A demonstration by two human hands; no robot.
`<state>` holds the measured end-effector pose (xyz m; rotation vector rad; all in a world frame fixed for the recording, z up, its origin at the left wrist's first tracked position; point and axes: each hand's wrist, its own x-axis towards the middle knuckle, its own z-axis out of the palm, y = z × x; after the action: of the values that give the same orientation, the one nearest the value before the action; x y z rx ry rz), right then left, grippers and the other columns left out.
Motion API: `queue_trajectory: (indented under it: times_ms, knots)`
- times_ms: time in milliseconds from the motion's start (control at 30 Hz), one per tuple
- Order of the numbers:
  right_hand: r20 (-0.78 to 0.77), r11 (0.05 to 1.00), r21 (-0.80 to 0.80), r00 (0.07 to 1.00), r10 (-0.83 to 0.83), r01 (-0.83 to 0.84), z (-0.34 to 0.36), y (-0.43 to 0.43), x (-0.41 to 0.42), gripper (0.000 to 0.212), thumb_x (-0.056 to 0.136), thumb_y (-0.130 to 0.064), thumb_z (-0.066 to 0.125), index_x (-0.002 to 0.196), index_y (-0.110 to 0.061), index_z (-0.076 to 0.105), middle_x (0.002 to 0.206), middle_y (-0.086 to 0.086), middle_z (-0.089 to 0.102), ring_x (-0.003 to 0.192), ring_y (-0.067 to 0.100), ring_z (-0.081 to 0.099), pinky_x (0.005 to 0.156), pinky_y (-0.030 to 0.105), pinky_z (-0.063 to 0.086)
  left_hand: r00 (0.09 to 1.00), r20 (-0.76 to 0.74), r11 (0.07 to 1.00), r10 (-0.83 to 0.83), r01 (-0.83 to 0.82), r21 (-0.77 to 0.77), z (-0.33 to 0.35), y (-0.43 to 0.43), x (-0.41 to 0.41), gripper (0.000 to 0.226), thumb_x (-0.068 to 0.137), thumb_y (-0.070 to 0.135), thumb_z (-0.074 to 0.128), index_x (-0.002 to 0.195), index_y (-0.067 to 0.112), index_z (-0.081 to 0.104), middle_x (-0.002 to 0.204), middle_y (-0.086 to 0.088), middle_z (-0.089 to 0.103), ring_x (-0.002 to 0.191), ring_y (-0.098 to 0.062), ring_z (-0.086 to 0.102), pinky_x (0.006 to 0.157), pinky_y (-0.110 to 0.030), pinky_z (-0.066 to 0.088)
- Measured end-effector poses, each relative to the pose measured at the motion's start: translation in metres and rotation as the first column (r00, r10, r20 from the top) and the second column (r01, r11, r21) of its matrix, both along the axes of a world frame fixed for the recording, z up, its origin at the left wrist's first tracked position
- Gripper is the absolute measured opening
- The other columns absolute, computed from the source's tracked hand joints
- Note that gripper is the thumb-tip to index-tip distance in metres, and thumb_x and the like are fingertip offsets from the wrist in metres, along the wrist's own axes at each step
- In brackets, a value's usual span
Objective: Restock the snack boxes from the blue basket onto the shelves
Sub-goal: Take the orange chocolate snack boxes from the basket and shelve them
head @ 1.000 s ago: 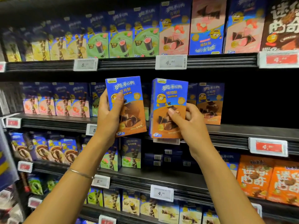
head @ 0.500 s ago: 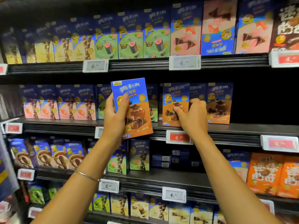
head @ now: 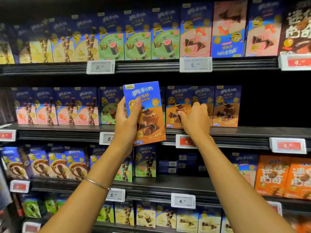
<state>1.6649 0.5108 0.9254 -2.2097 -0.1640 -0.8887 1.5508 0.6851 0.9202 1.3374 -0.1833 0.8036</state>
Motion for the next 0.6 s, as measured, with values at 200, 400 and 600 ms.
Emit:
queue_trajectory:
  times_ms: [200, 400, 600]
  knots:
    - [-0.033, 1.000, 0.000, 0.999, 0.026, -0.026, 0.000, 0.002, -0.004, 0.051, 0.095, -0.042, 0.068, 0.126, -0.005, 0.053, 0.131, 0.013, 0.047, 0.117, 0.037, 0.055, 0.087, 0.043, 0.048, 0.999, -0.004, 0.999, -0.032, 0.032, -0.008, -0.001, -0.010, -0.004, 0.049, 0.086, 0.058, 0.065, 0.124, 0.026, 0.058, 0.120, -0.006, 0.078, 0.099, -0.026, 0.080, 0.080, -0.043, 0.066]
    - [0.195, 0.880, 0.345, 0.942, 0.274, -0.327, -0.008, -0.016, -0.035, 0.046, 0.098, -0.045, 0.061, 0.134, -0.017, 0.054, 0.128, -0.001, 0.052, 0.111, 0.009, 0.057, 0.095, 0.036, 0.052, 0.999, -0.001, 0.999, -0.038, 0.038, -0.036, 0.002, -0.025, -0.003, 0.048, 0.087, 0.059, 0.067, 0.124, 0.029, 0.059, 0.121, -0.004, 0.078, 0.101, -0.026, 0.080, 0.082, -0.045, 0.067]
    - [0.193, 0.664, 0.283, 0.720, 0.667, -0.692, -0.007, -0.025, -0.077, 0.043, 0.085, -0.048, 0.073, 0.120, -0.026, 0.062, 0.119, -0.007, 0.064, 0.102, 0.005, 0.065, 0.082, 0.019, 0.055, 0.999, 0.039, 0.998, -0.030, 0.032, -0.062, 0.004, -0.055, 0.004, 0.043, 0.093, 0.052, 0.070, 0.126, 0.026, 0.059, 0.114, 0.001, 0.080, 0.099, -0.021, 0.080, 0.075, -0.031, 0.064]
